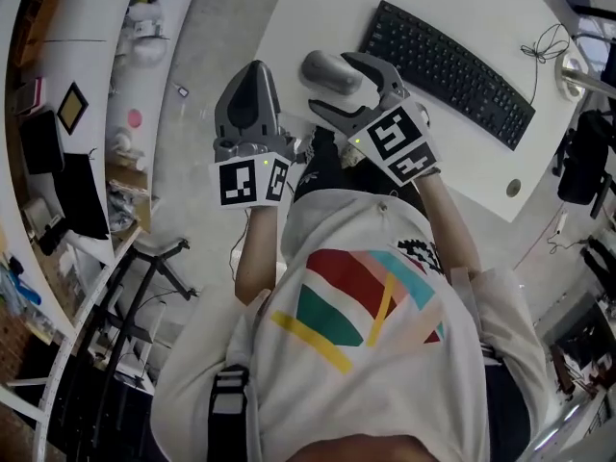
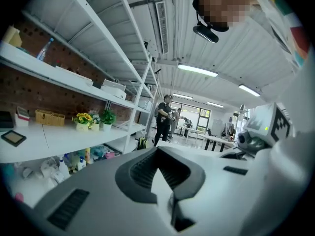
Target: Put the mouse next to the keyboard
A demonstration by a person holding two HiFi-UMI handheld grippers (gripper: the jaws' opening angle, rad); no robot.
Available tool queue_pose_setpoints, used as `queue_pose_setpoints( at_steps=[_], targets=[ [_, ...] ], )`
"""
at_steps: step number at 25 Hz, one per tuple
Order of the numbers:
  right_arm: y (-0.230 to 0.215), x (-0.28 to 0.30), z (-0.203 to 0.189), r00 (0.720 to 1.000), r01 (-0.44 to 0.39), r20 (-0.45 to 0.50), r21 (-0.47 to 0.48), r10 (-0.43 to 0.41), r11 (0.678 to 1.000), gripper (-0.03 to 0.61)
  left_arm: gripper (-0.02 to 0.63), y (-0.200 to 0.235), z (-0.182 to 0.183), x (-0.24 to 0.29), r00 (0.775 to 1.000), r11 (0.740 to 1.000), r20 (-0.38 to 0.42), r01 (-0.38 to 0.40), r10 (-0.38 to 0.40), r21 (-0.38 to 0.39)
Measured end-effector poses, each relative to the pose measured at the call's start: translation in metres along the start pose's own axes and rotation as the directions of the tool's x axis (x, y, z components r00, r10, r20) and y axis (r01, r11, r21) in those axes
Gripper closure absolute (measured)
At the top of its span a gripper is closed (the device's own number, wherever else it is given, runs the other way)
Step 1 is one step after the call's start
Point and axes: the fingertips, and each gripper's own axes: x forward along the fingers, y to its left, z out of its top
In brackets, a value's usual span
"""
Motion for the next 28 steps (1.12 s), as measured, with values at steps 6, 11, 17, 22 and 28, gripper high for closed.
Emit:
queue_pose_setpoints(
  at_steps=[6,11,17,22,28],
  targets=[
    [-0.017,0.029,-0.027,0.985,0.024,-0.171,-0.010,-0.025,1.000,0.216,0.571,0.003,-0.021,0.010,0.998,1.000,-0.056,0.014,-0.014,-0.005],
    [-0.020,0.043,-0.044,0.957,-0.017,-0.290,-0.048,0.002,0.999,0.216,0.571,0.001,-0.022,0.013,0.998,1.000,-0.059,0.006,-0.006,0.003],
    [-0.024,0.054,-0.055,0.918,0.001,-0.394,-0.111,-0.045,0.994,0.219,0.571,0.014,-0.034,0.003,0.995,0.996,-0.087,-0.060,0.054,-0.067],
    [-0.028,0.060,-0.050,0.903,0.000,-0.427,-0.120,-0.052,0.993,0.276,0.571,0.020,-0.042,-0.001,0.992,0.994,-0.092,-0.093,0.087,-0.064],
    [-0.027,0.056,-0.054,0.898,0.004,-0.437,-0.108,-0.051,0.994,0.279,0.571,0.012,-0.043,-0.003,0.991,0.993,-0.095,-0.102,0.096,-0.061]
  ],
)
